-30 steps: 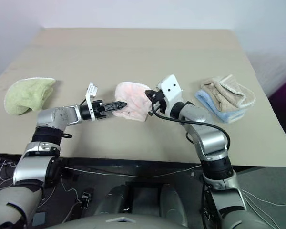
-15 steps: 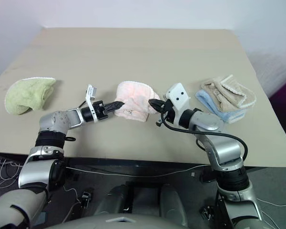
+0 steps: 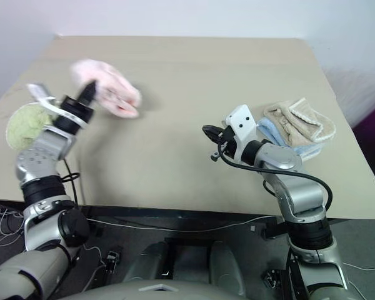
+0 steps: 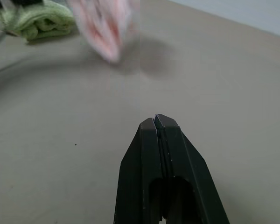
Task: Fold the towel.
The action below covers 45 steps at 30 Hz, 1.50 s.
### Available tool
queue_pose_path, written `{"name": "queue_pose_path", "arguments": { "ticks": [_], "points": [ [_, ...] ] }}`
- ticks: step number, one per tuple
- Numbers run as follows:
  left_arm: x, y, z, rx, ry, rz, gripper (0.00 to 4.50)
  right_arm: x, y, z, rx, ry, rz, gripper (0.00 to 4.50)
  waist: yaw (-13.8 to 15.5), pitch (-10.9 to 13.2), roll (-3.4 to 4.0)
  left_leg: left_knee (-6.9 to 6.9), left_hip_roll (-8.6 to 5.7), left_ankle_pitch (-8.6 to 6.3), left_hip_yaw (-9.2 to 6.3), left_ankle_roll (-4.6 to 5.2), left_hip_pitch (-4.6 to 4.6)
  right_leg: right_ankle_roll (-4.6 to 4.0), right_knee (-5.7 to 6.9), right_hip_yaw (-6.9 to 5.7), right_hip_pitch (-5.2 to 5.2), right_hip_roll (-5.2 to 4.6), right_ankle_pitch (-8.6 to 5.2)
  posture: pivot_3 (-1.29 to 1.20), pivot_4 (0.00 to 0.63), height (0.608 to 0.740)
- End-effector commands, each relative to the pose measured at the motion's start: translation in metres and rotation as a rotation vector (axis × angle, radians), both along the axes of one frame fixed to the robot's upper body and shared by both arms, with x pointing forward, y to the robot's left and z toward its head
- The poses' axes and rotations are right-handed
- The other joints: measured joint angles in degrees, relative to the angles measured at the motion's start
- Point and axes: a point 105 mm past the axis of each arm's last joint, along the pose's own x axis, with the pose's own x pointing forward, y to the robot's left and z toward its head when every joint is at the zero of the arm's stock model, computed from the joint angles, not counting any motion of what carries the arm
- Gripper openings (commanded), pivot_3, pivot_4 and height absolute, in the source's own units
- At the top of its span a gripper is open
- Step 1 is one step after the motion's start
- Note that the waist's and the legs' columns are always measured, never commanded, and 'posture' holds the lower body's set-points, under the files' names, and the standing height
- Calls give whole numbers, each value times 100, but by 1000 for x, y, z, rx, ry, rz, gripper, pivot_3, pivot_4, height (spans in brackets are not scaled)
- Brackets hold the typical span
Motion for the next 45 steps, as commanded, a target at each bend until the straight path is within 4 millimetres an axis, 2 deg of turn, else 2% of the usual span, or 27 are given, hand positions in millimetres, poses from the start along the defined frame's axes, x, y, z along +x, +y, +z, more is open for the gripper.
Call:
{"name": "queue_pose_path", "arguments": {
  "ticks": [1,5,9,11,13,15,20,24,29,34,35,40,45],
  "points": [
    [-25,47,36,7,-146,202,50,1,-1,13,10,-52,7,0,-3,0,0,0,0,0,1,0,0,0,0,0,0,0,0,0,150,740],
    [-48,84,25,26,-147,359,50,3,1,13,8,-55,20,0,10,0,1,-1,0,0,1,0,1,0,0,0,1,0,0,0,150,740],
    [-73,123,-14,8,-69,505,50,4,2,13,6,-58,28,0,4,-2,-3,-2,1,0,2,0,3,0,-1,1,2,1,0,0,150,740],
    [-80,133,-34,-7,-18,539,50,5,2,13,3,-61,34,0,14,-2,-3,-2,1,0,0,0,4,-1,-1,-1,3,2,0,0,150,740],
    [-83,137,-52,-17,30,544,50,6,2,14,1,-65,37,0,31,-2,-6,0,1,0,1,0,4,-1,-2,-1,7,0,1,0,150,740],
    [-81,132,-65,14,80,524,50,7,3,15,-1,-70,43,0,41,-4,-8,0,-1,-1,-1,1,4,-1,-5,-3,10,-2,1,0,150,740],
    [-77,124,-70,24,95,497,50,8,5,17,-4,-79,54,0,27,-6,-13,-1,-1,-1,-3,1,5,-1,-6,-5,10,-2,1,0,150,740],
    [-73,114,-67,20,71,435,1111,8,6,17,-5,-80,55,0,4,-6,-13,-3,2,0,-3,0,5,-1,-5,-4,8,0,1,0,150,740],
    [-72,101,-62,33,52,355,2701,7,6,16,0,-80,44,0,8,-6,-13,-3,2,0,-2,0,5,-1,-5,-4,9,0,1,0,150,740],
    [-80,96,-75,94,108,289,4331,7,4,14,2,-79,30,0,-11,-6,-13,-4,2,-1,-2,0,6,-2,-4,-2,8,0,1,0,150,740],
    [-83,95,-81,122,135,274,4460,8,3,14,3,-79,25,0,-12,-6,-13,-5,2,0,-1,0,7,-2,-4,-1,7,0,1,0,150,740],
    [-107,101,-110,155,244,235,4460,9,0,14,4,-76,11,0,-7,-6,-13,-7,3,-1,0,0,9,-2,-5,0,8,-1,1,0,150,740],
    [-128,99,-126,203,309,186,4460,10,-1,13,3,-73,7,0,7,-6,-13,-8,3,-1,0,0,12,-2,-8,1,13,-4,1,0,150,740]
  ]
}}
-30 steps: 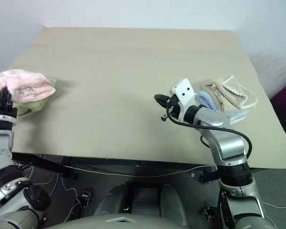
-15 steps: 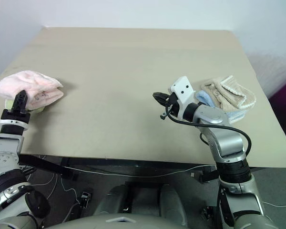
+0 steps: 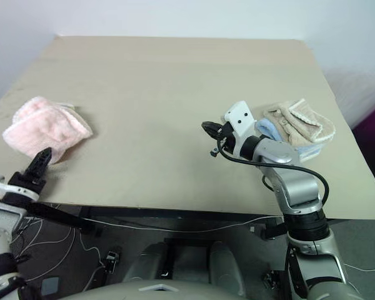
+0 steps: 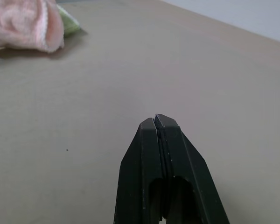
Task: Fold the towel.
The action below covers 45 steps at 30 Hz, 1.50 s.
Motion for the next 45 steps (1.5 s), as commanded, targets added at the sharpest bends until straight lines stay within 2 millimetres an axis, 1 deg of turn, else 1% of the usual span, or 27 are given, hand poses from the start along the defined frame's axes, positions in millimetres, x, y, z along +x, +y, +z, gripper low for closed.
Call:
{"name": "queue_pose_path", "arguments": {
  "ticks": [1,4,6,8,9,10,13,15,17,18,20,23,25,27,30,32,34,38,41,43,44,45],
  "points": [
    [-10,0,7,52,-1,-36,4460,-1,-2,11,8,-52,-6,0,1,0,0,-1,0,0,0,0,0,0,-1,0,0,0,0,0,150,740],
    [-20,-1,4,58,19,-53,4460,0,-1,11,9,-50,-4,0,-2,0,0,-3,1,0,0,0,2,-1,-1,0,1,0,0,0,150,740],
    [-29,-11,1,68,43,-120,4460,0,-1,11,9,-48,-2,0,-17,0,0,-5,1,-1,1,0,2,-1,-3,2,1,0,0,0,150,740],
    [-38,-29,0,69,58,-223,4460,0,-1,11,9,-47,0,0,-21,0,1,-8,1,-1,4,1,3,-1,-6,6,1,-1,0,0,150,740],
    [-40,-34,0,67,60,-252,4460,0,-1,11,9,-47,0,0,-12,1,4,-10,1,-1,4,1,3,-1,-8,10,1,-2,0,0,150,740],
    [-43,-47,1,75,67,-315,4460,1,-1,10,9,-46,1,0,-6,1,5,-10,1,-2,4,1,3,-2,-8,13,2,-3,0,0,150,740],
    [-43,-97,19,77,8,-530,4460,2,-1,10,8,-43,4,0,39,1,5,-8,0,-2,2,1,6,-3,-14,11,13,-6,0,0,150,740],
    [-27,-124,33,106,-45,-593,4460,4,-1,10,6,-42,4,0,79,1,5,-4,-1,-3,-4,3,6,-3,-18,3,22,-8,1,0,150,740],
    [-7,-145,41,166,-70,-615,4460,5,-1,10,5,-43,5,0,108,1,4,-1,-1,-3,-6,2,10,-7,-17,-2,26,-7,3,0,150,740],
    [7,-156,44,220,-86,-607,4460,6,0,11,5,-44,7,0,103,1,4,0,0,-2,-7,2,11,-9,-17,-4,27,-3,5,0,150,740],
    [36,-176,46,349,-92,-589,4460,7,1,12,7,-47,12,0,87,0,5,-1,-1,-2,-2,2,15,-9,-18,-6,27,-1,5,0,150,740],
    [67,-201,50,508,-133,-604,4460,8,2,10,9,-46,11,0,13,0,5,-4,-1,-2,0,2,14,-8,-18,-5,23,5,5,0,150,740],
    [84,-221,52,643,-174,-637,4460,9,2,8,17,-42,1,0,-5,1,5,-5,0,-2,4,2,14,-8,-17,-2,20,9,5,0,150,740],
    [96,-232,54,742,-215,-656,4460,13,1,5,25,-33,-17,0,-8,1,5,-5,1,-1,3,2,14,-8,-15,-3,18,11,5,0,150,740],
    [111,-238,56,806,-248,-654,3825,26,-8,0,45,-17,-103,0,-10,1,5,-4,-1,-1,4,2,13,-8,-15,-3,18,13,6,0,150,740],
    [116,-239,55,826,-261,-653,3185,32,-13,-1,68,-11,-146,0,-7,1,5,-4,-1,-1,4,2,13,-8,-14,-3,17,12,5,0,150,740],
    [118,-238,53,824,-268,-653,2466,34,-14,-1,80,-15,-168,0,-4,1,5,-4,-1,-1,4,2,10,-8,-13,-3,13,11,5,0,150,740],
    [124,-226,47,793,-243,-593,1080,31,-15,-6,89,-16,-197,0,7,1,5,-3,-1,-1,3,2,5,-8,-12,-2,8,9,6,0,150,740],
    [131,-207,38,805,-184,-512,84,27,-19,-14,84,-6,-236,0,7,1,5,-3,-1,-1,3,2,5,-7,-10,-2,7,9,5,0,150,740],
    [136,-192,35,816,-144,-429,11,23,-25,-19,48,-19,-265,0,7,1,5,-2,-1,-1,3,2,4,-7,-9,-2,6,9,5,0,150,740],
    [137,-183,36,819,-134,-405,11,21,-24,-20,37,-26,-270,0,5,1,5,-1,-2,-1,3,2,4,-7,-9,-2,6,10,5,0,150,740],
    [138,-174,40,808,-135,-372,11,19,-27,-20,48,-28,-275,0,-1,1,5,-1,-2,-1,3,2,4,-7,-8,-2,6,10,5,0,150,740]
  ]
}}
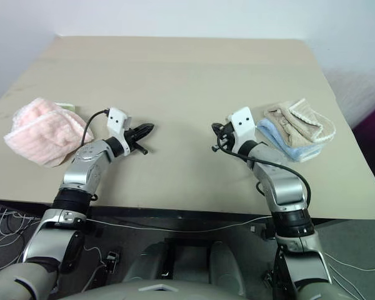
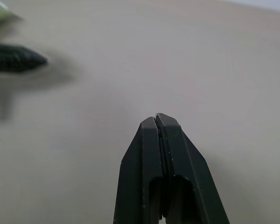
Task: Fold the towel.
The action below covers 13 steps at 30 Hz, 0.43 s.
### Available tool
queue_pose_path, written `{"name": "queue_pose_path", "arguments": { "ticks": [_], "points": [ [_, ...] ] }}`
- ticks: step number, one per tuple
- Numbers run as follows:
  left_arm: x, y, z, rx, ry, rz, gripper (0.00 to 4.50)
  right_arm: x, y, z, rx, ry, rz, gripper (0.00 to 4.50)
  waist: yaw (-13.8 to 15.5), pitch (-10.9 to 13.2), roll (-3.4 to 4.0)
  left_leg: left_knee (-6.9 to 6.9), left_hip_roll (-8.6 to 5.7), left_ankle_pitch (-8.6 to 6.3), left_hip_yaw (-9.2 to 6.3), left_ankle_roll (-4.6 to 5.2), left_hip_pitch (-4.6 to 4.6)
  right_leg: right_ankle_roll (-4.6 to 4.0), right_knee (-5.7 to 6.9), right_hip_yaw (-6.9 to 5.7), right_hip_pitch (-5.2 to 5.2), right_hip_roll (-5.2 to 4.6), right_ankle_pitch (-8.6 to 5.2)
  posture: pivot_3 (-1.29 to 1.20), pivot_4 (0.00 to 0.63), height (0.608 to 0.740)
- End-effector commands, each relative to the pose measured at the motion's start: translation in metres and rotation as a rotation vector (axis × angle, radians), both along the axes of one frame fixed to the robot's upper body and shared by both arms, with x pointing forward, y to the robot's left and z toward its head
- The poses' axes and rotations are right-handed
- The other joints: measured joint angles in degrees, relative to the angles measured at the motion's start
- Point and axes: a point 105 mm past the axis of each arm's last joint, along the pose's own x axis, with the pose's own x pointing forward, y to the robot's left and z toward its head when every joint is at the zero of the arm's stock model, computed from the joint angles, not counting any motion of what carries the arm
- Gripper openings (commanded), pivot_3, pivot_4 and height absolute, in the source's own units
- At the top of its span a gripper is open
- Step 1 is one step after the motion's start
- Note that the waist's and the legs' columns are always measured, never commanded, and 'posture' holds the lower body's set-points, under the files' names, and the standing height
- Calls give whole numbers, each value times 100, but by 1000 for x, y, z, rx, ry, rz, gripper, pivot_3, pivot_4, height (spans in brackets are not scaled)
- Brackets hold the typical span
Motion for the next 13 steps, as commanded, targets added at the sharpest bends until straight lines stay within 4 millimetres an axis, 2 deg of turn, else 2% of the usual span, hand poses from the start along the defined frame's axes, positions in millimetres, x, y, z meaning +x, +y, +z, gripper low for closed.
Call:
{"name": "queue_pose_path", "arguments": {
  "ticks": [1,5,8,13],
  "points": [
    [5,32,24,-19,-84,105,11,-8,-7,21,6,-101,-17,0,-6,0,0,0,0,0,0,0,0,0,1,0,-1,0,0,0,150,740],
    [-1,48,28,4,-92,106,11,-12,-17,17,7,-94,-34,0,-5,0,0,-1,1,0,0,0,-1,0,3,1,-3,0,0,0,150,740],
    [-6,50,25,19,-82,87,11,-13,-25,10,-1,-77,-47,0,14,0,0,0,-2,0,0,0,-1,0,2,1,0,0,0,0,150,740],
    [-14,48,29,36,-79,39,11,-17,-19,16,-3,-96,5,0,10,0,0,0,0,0,0,0,-1,0,2,0,0,0,0,0,150,740]
  ]
}}
